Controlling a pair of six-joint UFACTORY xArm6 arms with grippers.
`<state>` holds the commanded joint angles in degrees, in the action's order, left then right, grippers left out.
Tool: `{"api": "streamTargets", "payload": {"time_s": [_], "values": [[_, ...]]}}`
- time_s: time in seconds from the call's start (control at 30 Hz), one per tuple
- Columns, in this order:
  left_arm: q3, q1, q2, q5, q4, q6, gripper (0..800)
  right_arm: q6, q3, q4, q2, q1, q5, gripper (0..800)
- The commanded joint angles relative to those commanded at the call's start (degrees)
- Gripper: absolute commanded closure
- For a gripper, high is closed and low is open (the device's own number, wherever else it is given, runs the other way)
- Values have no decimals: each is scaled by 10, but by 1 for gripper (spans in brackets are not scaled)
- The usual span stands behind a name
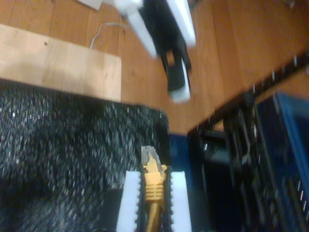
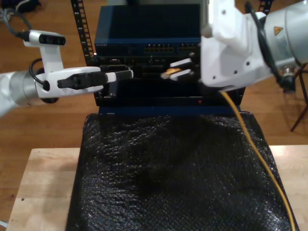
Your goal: Grab the cable and plug it in
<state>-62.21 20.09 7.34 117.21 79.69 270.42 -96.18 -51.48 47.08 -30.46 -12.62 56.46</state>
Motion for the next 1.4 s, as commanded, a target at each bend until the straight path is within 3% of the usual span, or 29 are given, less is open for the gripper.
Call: {"api": "streamTargets", "payload": {"time_s": [0.27, 0.47, 0.57, 0.73, 0.93, 1.4], "values": [[-69, 20, -6, -69, -92, -68, 6, 38, -14, -25, 36, 81, 61, 800], [-109, 26, -11, -98, -205, -91, 3, 85, -11, -113, 47, 91, 80, 800], [-111, 26, -26, -116, -264, -113, 2, 110, -12, -145, 61, 91, 98, 800], [-111, 26, -51, -146, -395, -153, 2, 125, -12, -151, 74, 102, 119, 800], [-111, 42, -62, -184, -523, -210, 2, 127, -11, -173, 81, 110, 120, 800], [-96, 182, -86, -182, -651, -382, 1, 127, -8, -183, 91, 111, 120, 800]]}}
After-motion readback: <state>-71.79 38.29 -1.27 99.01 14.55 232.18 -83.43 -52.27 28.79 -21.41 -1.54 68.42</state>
